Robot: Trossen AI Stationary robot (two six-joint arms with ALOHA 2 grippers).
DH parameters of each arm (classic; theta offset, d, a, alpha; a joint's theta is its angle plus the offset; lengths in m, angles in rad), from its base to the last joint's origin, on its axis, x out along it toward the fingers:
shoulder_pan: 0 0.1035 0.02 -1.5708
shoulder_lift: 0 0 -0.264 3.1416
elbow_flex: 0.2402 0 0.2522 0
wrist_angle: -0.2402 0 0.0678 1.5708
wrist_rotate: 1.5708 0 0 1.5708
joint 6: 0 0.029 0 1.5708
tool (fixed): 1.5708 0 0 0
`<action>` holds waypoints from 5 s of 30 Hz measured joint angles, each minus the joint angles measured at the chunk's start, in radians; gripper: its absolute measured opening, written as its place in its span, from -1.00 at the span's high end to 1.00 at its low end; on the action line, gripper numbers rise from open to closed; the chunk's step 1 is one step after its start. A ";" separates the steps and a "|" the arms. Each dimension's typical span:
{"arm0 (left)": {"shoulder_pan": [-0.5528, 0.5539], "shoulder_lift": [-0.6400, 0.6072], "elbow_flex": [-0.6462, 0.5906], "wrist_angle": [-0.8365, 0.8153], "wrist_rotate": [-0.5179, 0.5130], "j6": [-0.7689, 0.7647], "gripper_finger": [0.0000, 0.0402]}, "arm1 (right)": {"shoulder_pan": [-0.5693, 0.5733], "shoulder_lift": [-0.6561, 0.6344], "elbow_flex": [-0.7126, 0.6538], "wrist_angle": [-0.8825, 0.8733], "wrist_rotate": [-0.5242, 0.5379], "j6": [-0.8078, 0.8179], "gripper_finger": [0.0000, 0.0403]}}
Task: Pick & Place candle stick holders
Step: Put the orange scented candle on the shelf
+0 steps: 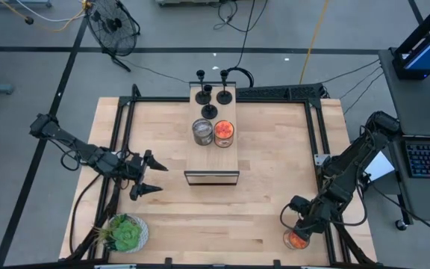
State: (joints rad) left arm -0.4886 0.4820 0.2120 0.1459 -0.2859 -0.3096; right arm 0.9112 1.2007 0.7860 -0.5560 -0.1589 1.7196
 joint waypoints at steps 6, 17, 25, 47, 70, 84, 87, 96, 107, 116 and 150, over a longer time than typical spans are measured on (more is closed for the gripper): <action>0.000 0.000 0.000 0.000 0.000 0.000 -0.89 | 0.000 0.000 0.000 -0.030 -0.002 0.041 0.42; 0.000 0.000 0.000 0.000 0.000 0.000 -0.89 | 0.000 0.000 0.000 -0.034 -0.003 0.049 0.64; 0.000 0.000 0.000 0.000 0.000 -0.001 -0.89 | 0.000 0.000 0.000 -0.053 -0.003 0.049 0.73; 0.000 0.000 0.000 0.000 -0.001 0.008 -0.89 | 0.000 0.000 0.000 -0.064 0.000 0.066 0.73; 0.000 0.000 0.000 0.001 -0.001 0.014 -0.89 | 0.000 -0.003 -0.078 0.044 -0.031 0.154 0.73; 0.000 0.000 0.000 0.001 -0.004 0.020 -0.89 | 0.000 0.000 -0.087 0.030 -0.013 0.123 0.98; 0.000 0.000 0.000 0.001 -0.004 0.019 -0.89 | 0.000 0.000 -0.087 0.030 0.007 0.120 0.99; 0.000 0.000 0.000 0.007 -0.004 0.019 -0.89 | -0.020 0.001 -0.069 0.022 0.097 0.051 1.00; 0.001 0.000 0.000 0.014 -0.004 0.013 -0.89 | -0.145 0.002 0.074 -0.108 0.188 -0.183 1.00; 0.001 0.000 0.000 0.015 -0.004 0.018 -0.89 | -0.315 0.002 0.323 -0.255 0.269 -0.463 1.00; 0.001 -0.001 0.000 0.038 0.079 0.114 -0.89 | -0.900 0.593 1.295 -0.623 0.294 -1.431 1.00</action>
State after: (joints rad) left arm -0.4877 0.4808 0.2119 0.1837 -0.2070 -0.1959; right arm 0.0111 1.7937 2.0815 -1.1785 0.1354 0.2885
